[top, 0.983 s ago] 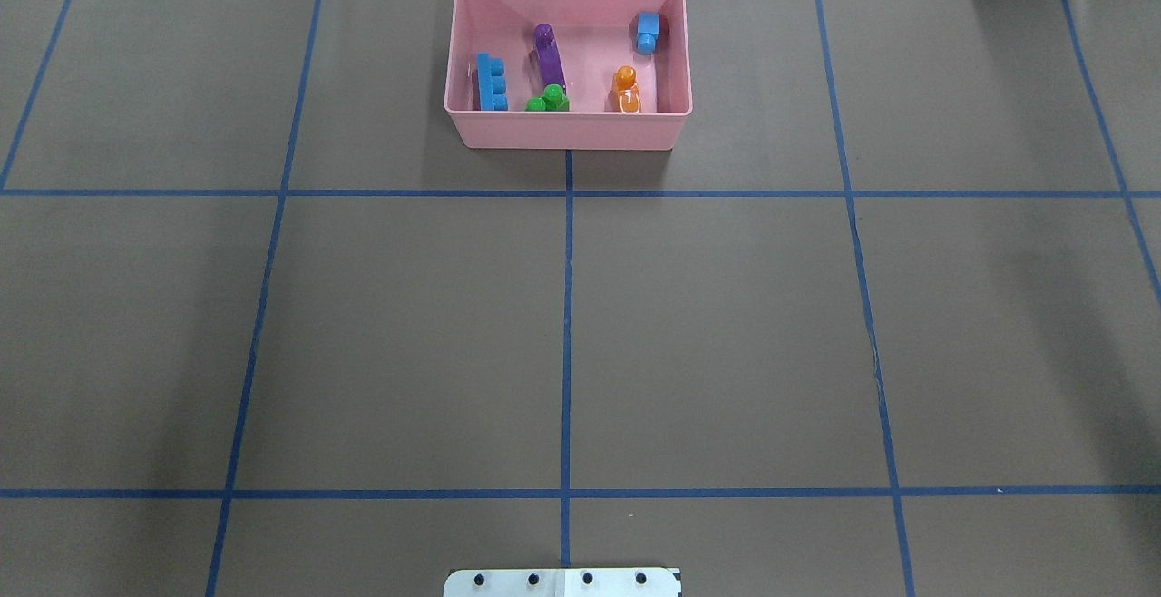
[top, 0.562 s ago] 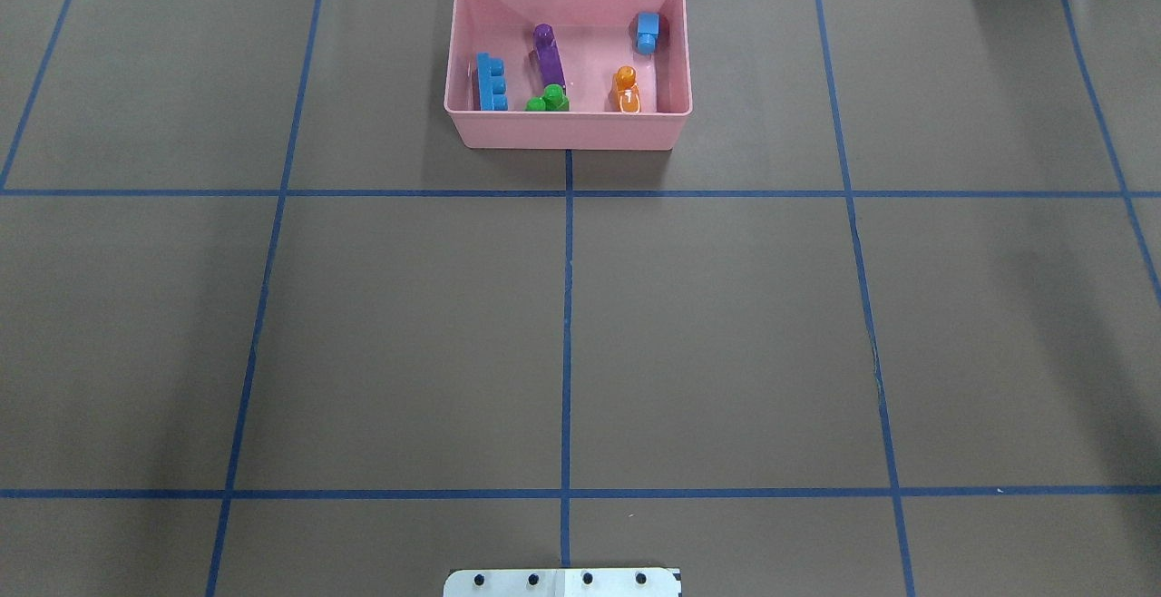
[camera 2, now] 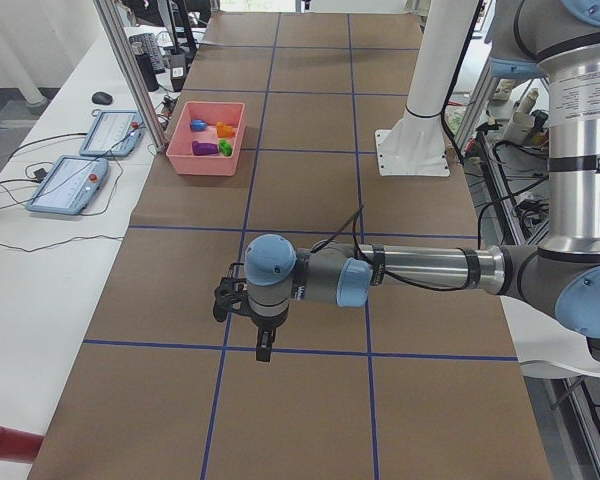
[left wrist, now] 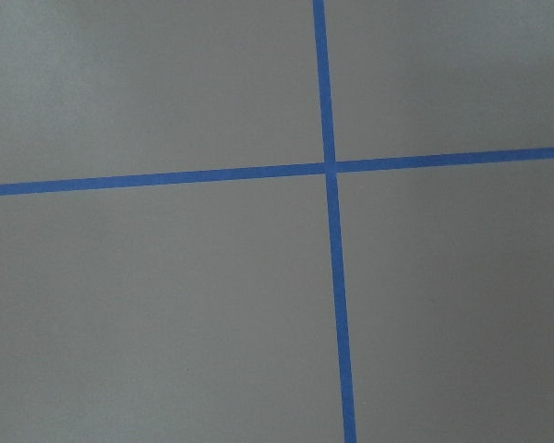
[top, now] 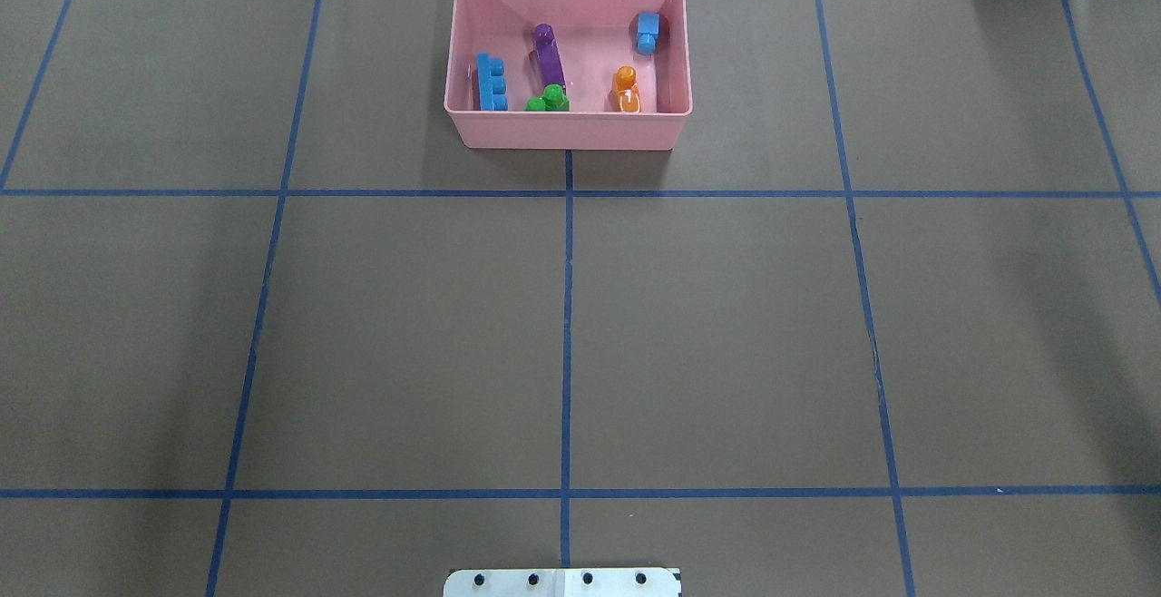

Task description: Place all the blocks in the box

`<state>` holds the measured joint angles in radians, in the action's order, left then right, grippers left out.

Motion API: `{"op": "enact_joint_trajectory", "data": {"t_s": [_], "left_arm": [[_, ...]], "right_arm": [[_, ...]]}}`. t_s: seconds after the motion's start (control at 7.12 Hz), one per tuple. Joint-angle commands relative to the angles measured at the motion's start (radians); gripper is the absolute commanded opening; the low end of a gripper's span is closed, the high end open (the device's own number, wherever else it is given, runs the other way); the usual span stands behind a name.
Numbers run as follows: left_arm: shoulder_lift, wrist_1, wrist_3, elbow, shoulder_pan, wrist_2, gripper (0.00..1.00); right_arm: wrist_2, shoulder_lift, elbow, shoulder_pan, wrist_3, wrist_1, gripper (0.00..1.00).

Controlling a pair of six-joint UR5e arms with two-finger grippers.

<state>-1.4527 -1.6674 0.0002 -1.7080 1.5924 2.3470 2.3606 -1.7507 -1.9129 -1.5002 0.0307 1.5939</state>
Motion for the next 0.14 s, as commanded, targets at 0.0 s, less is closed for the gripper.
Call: {"op": "enact_joint_trajectory", "data": {"t_s": [0.0], "left_arm": [[-0.002,0.002,-0.002,0.001,0.000,-0.002,1.00]], "right_arm": [[0.000,-0.001,0.000,0.000,0.000,0.000,1.00]]}}
